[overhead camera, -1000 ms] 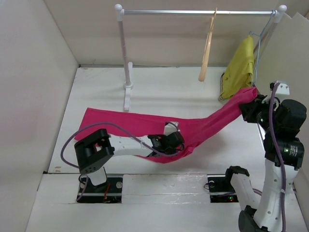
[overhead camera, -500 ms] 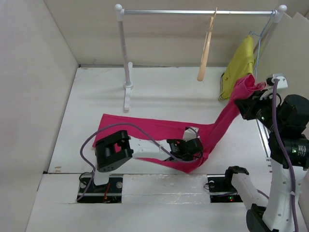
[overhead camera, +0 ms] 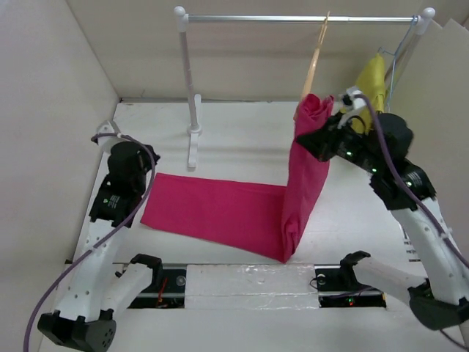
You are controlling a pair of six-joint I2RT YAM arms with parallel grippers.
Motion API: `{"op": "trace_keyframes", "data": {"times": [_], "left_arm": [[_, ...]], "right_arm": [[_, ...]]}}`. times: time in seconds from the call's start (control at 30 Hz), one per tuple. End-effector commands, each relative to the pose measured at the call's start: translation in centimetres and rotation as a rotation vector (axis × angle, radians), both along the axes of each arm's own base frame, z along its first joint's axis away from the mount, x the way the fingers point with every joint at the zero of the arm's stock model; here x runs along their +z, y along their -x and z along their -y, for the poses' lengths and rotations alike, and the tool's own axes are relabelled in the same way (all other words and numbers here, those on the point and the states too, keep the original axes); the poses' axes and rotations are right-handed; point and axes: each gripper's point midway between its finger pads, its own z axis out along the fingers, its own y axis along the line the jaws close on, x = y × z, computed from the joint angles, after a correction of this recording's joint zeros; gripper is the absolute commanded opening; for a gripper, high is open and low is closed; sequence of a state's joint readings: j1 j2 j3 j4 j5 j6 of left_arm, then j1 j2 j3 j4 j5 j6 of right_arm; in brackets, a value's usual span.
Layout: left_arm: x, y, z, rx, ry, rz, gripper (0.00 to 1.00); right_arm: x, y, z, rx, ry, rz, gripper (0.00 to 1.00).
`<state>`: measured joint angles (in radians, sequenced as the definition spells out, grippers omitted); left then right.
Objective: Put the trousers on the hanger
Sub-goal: Fold the trousers at the center of the board.
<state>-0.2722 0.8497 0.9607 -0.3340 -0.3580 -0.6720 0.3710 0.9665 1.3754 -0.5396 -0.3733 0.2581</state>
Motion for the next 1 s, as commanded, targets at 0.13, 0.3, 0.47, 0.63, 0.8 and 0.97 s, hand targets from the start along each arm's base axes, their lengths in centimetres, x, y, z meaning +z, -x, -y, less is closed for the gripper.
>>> {"op": "trace_keyframes", "data": {"times": [0.13, 0.3, 0.47, 0.63, 0.8, 0.97], "left_arm": [[5.9, -0.5, -1.9, -0.004, -0.037, 0.044, 0.00], [10.9, -0.1, -2.9, 0.039, -0.033, 0.128, 0.00], [14.8, 2.4, -5.8, 0.177, -0.068, 0.178, 0.00], [15.5, 4.4, -9.0, 0.322, -0.171, 0.160, 0.03], [8.8, 3.6, -7.1, 0.228, -0.129, 0.074, 0.22], [-2.3, 1.2, -1.8, -0.015, -0.010, -0.105, 0.34]], "right_arm": [[3.9, -3.0, -12.7, 0.124, -0.074, 0.133, 0.00], [-0.4, -4.1, -23.3, 0.266, -0.027, 0.084, 0.00], [-7.6, -0.9, -37.5, 0.475, 0.031, 0.023, 0.00], [-18.2, 4.3, -44.3, 0.719, 0.150, -0.175, 0.55], [-18.7, 7.2, -40.4, 0.754, 0.154, -0.175, 0.56], [-21.6, 6.9, -28.7, 0.619, 0.324, -0.220, 0.43]]}}
